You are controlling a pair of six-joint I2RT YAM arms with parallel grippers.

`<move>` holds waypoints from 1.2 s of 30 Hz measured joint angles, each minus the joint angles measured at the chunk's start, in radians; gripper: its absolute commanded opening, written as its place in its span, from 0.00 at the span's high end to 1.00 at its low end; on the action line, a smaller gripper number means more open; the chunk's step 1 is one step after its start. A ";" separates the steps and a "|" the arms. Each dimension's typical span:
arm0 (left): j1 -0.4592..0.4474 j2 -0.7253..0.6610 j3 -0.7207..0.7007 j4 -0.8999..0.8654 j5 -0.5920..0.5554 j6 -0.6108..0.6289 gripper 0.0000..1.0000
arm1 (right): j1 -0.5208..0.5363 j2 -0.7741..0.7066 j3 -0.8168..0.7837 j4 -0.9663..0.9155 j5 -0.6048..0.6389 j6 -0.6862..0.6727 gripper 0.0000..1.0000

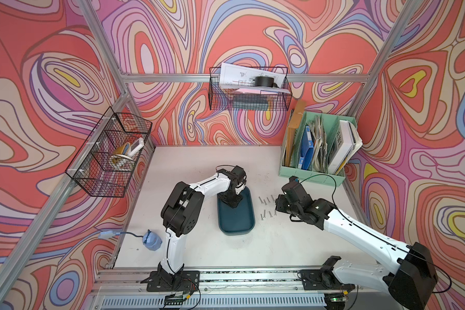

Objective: Take out the screws from the storage box
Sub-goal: Pick up the screw from the storage box.

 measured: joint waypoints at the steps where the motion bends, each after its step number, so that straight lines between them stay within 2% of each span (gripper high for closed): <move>1: -0.001 0.000 -0.002 0.004 0.000 0.000 0.73 | 0.000 0.000 0.000 0.000 0.001 0.000 0.81; 4: -0.005 0.000 -0.004 0.013 0.001 0.000 0.76 | 0.000 0.000 0.000 0.000 0.002 0.000 0.81; 8: -0.011 0.002 -0.008 0.013 0.015 -0.004 0.86 | 0.000 0.000 0.000 0.000 0.002 0.000 0.81; 17: -0.011 0.002 -0.018 0.016 0.023 -0.026 0.95 | 0.000 0.000 0.000 -0.001 0.002 0.000 0.81; 27: -0.011 -0.050 -0.043 0.005 0.027 -0.059 0.99 | 0.000 0.000 0.000 -0.001 0.002 0.007 0.81; 36: -0.011 -0.206 -0.053 -0.031 0.038 -0.113 1.00 | 0.000 0.000 0.000 -0.014 0.023 0.015 0.81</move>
